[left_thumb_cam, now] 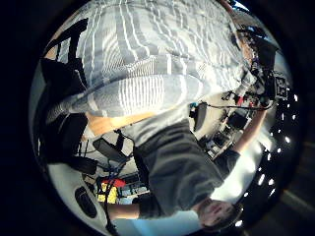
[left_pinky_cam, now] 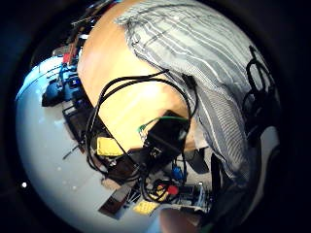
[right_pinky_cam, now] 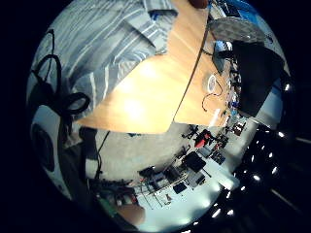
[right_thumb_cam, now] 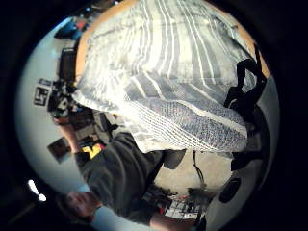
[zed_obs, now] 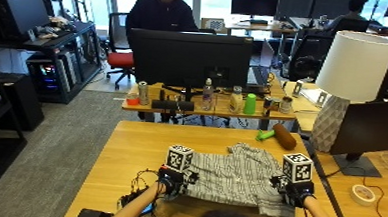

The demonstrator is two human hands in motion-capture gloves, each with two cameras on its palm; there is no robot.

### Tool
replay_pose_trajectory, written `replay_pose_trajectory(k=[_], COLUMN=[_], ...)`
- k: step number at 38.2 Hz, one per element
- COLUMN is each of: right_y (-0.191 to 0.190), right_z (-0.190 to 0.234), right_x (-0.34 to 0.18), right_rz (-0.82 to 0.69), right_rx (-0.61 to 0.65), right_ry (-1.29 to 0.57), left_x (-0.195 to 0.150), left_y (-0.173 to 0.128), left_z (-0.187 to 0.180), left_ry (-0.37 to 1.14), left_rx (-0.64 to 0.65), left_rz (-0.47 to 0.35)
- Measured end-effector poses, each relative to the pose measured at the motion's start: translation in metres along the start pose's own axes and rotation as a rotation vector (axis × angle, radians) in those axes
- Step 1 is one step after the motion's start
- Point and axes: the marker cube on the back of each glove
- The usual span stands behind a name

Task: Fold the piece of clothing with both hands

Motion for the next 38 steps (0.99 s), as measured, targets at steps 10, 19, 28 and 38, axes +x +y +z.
replay_pose_trajectory(k=[10, 19, 28, 38], right_y=[0.026, -0.018, -0.084, -0.104], right_z=[-0.084, -0.128, -0.139, -0.136], right_x=[-0.014, 0.006, 0.024, 0.004], right_rz=[-0.006, 0.109, 0.214, 0.331], right_rx=[-0.077, -0.036, -0.022, -0.001], right_ry=[0.016, 0.035, 0.029, -0.098], left_x=[-0.009, -0.029, -0.054, -0.061], left_y=[0.019, -0.021, -0.072, -0.096], left_z=[-0.063, -0.117, -0.131, -0.118], left_ry=[0.025, -0.001, 0.065, 0.088], left_rx=[-0.02, 0.015, 0.054, 0.179], left_rz=[0.012, -0.11, -0.227, -0.437])
